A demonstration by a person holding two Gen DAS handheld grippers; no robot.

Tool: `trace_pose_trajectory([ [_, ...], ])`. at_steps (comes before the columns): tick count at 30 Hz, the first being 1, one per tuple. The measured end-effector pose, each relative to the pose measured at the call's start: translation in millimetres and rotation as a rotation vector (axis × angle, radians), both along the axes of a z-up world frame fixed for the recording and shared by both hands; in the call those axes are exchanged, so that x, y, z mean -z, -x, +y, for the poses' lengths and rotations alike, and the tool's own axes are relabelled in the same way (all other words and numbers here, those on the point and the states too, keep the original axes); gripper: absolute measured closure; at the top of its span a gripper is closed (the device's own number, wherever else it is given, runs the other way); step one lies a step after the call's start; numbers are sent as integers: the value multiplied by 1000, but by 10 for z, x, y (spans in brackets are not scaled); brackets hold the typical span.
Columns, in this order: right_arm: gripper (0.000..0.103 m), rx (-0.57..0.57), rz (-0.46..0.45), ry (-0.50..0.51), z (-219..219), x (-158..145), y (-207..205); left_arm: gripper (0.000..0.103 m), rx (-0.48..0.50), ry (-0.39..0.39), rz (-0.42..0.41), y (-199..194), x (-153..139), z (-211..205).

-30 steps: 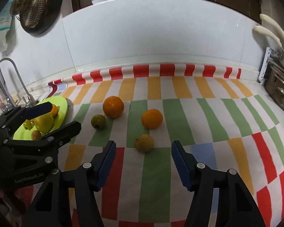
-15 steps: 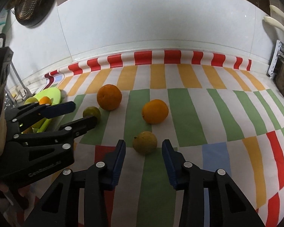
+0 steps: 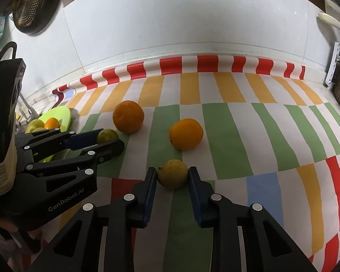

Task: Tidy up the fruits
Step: 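Grasp a small dark green lime with the left tool while the right tool grasps a small yellow fruit, then carry the lime and yellow fruit over the green plate and lower them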

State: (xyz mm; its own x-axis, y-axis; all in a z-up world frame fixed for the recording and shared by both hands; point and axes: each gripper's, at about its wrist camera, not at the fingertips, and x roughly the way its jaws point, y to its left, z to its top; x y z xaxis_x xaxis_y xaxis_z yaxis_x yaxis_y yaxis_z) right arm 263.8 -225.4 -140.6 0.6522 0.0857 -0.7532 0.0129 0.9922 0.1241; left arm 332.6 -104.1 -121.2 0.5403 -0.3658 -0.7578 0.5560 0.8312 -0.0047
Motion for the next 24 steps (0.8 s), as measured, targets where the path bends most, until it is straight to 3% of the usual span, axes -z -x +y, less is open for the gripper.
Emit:
trace_pose_trajectory([
  [24, 73, -46, -119, 15, 182, -562, 368, 74, -83, 78, -114, 550, -640, 413],
])
